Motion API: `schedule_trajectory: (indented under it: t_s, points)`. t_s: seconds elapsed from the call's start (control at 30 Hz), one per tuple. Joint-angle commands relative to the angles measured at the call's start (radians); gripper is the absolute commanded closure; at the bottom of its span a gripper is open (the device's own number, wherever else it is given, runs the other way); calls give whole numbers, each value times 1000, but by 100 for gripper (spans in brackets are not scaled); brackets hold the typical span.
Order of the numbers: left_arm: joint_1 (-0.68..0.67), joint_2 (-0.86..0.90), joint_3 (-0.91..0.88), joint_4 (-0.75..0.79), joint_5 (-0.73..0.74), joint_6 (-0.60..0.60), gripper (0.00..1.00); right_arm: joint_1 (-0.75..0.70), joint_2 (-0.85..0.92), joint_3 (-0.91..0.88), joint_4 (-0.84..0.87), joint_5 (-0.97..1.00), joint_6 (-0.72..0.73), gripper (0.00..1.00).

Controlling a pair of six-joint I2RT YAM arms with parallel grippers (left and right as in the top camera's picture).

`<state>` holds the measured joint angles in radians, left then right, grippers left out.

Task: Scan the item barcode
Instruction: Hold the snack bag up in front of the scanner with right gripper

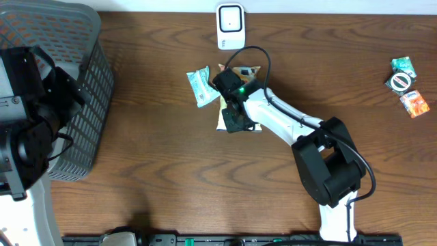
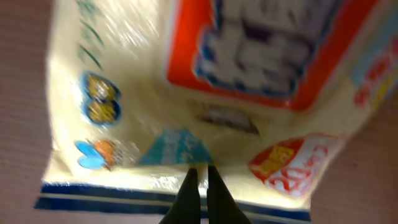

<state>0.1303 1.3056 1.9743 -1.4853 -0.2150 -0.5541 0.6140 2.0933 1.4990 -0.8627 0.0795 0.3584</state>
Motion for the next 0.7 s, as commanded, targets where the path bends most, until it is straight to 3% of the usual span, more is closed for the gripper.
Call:
schedule_trajectory:
  t_s: [0.0, 0.13, 0.3, 0.67]
  points:
    - [5, 1, 7, -2, -3, -9, 2, 3, -69, 24, -53, 15, 23, 99]
    - [5, 1, 7, -3, -3, -9, 2, -10, -184, 29, -56, 23, 23, 99]
    - [5, 1, 7, -2, -3, -9, 2, -31, -270, 29, 121, 104, 22, 83]
    - [5, 1, 7, -2, -3, -9, 2, -64, -122, 28, 386, 151, 23, 81]
